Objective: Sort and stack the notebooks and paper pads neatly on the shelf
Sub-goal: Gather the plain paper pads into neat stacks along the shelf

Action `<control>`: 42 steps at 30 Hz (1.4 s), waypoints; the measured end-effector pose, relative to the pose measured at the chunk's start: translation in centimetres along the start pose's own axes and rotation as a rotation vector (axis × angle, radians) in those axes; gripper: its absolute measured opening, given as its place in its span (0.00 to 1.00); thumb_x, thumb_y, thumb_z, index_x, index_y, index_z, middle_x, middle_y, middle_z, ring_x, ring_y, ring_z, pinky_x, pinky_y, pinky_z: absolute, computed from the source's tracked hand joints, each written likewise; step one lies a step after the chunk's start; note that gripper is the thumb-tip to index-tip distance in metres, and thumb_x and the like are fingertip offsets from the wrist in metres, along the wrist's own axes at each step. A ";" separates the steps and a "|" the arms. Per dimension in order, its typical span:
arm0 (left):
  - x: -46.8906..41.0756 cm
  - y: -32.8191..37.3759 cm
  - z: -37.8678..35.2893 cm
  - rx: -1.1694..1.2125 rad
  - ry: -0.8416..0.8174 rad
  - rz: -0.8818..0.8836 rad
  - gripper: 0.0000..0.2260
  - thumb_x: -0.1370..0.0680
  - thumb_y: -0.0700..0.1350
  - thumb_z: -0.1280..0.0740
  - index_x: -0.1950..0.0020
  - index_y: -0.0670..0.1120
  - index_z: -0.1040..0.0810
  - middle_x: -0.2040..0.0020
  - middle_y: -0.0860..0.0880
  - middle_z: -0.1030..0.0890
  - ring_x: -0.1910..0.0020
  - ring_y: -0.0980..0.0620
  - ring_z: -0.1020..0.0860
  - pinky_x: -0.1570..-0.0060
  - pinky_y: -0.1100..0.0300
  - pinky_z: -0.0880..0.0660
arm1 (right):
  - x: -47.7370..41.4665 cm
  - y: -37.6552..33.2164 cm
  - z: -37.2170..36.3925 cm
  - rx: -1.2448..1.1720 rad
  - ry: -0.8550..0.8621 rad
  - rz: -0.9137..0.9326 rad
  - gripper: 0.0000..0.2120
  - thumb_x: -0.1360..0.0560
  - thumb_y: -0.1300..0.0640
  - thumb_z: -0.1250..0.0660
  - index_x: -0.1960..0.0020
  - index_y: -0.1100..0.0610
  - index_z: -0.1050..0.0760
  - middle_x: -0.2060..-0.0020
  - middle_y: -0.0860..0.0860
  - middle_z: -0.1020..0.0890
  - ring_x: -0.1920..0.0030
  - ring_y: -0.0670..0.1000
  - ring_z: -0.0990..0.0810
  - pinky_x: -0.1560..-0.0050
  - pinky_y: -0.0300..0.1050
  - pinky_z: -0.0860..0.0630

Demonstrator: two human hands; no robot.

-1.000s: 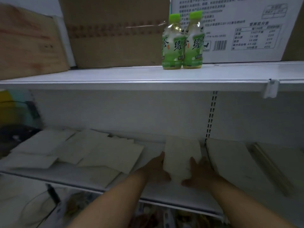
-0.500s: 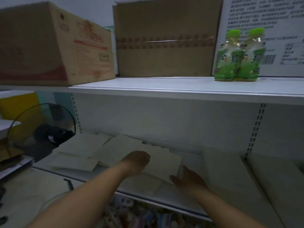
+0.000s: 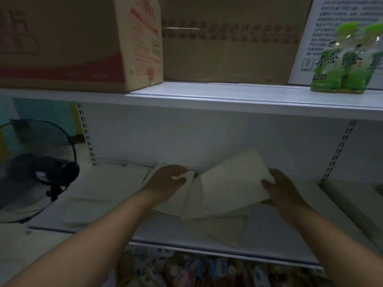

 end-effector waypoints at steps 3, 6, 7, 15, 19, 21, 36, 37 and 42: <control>-0.7 1.8 1.8 -0.089 -0.041 -0.056 0.21 0.25 0.46 0.30 0.33 0.53 0.29 0.37 0.58 0.31 0.39 0.62 0.34 0.44 0.73 0.40 | 1.5 -3.3 -1.4 -0.047 -0.137 0.045 0.09 0.22 0.66 0.39 0.44 0.57 0.26 0.50 0.57 0.21 0.54 0.57 0.22 0.57 0.48 0.23; -0.1 1.3 2.6 -0.055 -0.357 0.113 0.26 0.27 0.49 0.28 0.31 0.54 0.31 0.35 0.58 0.29 0.39 0.59 0.29 0.38 0.63 0.33 | 2.8 -4.2 -5.6 -0.043 -0.350 0.035 0.10 0.23 0.66 0.38 0.47 0.54 0.23 0.56 0.52 0.17 0.58 0.53 0.18 0.59 0.48 0.20; 0.7 0.4 2.7 0.037 -0.475 0.215 0.23 0.27 0.46 0.28 0.32 0.52 0.28 0.36 0.55 0.25 0.41 0.55 0.24 0.39 0.58 0.28 | 2.9 -4.1 -7.2 -0.012 -0.408 0.046 0.10 0.23 0.65 0.37 0.47 0.53 0.22 0.56 0.51 0.16 0.59 0.51 0.17 0.61 0.47 0.20; 4.5 -8.6 10.9 0.474 -0.033 0.467 0.20 0.25 0.40 0.31 0.34 0.47 0.27 0.42 0.45 0.19 0.45 0.42 0.20 0.41 0.43 0.26 | -0.8 0.5 -15.6 -0.094 -0.251 -0.344 0.04 0.24 0.65 0.35 0.56 0.64 0.29 0.67 0.58 0.26 0.69 0.52 0.27 0.74 0.40 0.25; 6.1 -11.4 14.0 0.576 0.142 0.511 0.21 0.26 0.37 0.32 0.34 0.44 0.27 0.43 0.42 0.19 0.44 0.38 0.21 0.38 0.39 0.29 | -0.8 1.5 -19.4 -0.175 -0.303 -0.458 0.07 0.23 0.63 0.36 0.59 0.64 0.29 0.67 0.57 0.25 0.67 0.55 0.26 0.65 0.46 0.28; 7.0 -12.0 14.3 0.571 0.160 0.530 0.18 0.26 0.35 0.33 0.36 0.43 0.26 0.44 0.41 0.18 0.45 0.37 0.21 0.39 0.39 0.29 | -0.6 1.7 -20.5 -0.268 -0.336 -0.495 0.09 0.23 0.64 0.37 0.62 0.63 0.27 0.65 0.58 0.23 0.65 0.57 0.24 0.64 0.48 0.26; 8.3 -11.4 17.6 0.634 0.293 0.414 0.18 0.24 0.33 0.37 0.36 0.48 0.27 0.49 0.43 0.16 0.52 0.40 0.18 0.59 0.50 0.22 | -5.5 -1.4 -17.7 -0.035 -0.230 -0.041 0.14 0.23 0.62 0.38 0.37 0.59 0.27 0.46 0.60 0.21 0.52 0.60 0.20 0.52 0.53 0.20; 8.3 -11.5 17.9 0.640 0.283 0.405 0.19 0.24 0.33 0.36 0.35 0.48 0.28 0.47 0.43 0.17 0.51 0.40 0.18 0.59 0.51 0.22 | -5.9 -1.8 -16.7 -0.046 -0.242 -0.039 0.14 0.22 0.62 0.38 0.38 0.59 0.26 0.48 0.59 0.21 0.56 0.57 0.20 0.59 0.45 0.20; 7.1 -10.3 15.2 0.717 0.245 0.378 0.17 0.27 0.39 0.30 0.40 0.51 0.26 0.48 0.45 0.16 0.50 0.42 0.18 0.52 0.48 0.22 | -3.2 -2.4 -19.8 -0.170 -0.485 -0.126 0.09 0.22 0.62 0.39 0.44 0.59 0.24 0.52 0.59 0.18 0.59 0.57 0.19 0.62 0.46 0.22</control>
Point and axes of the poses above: each hand's wrist, its own x-axis away from the middle knuckle, its own z-axis out of the back of the hand, y = z × x, the point moved 5 cm from there along -x, towards the middle knuckle
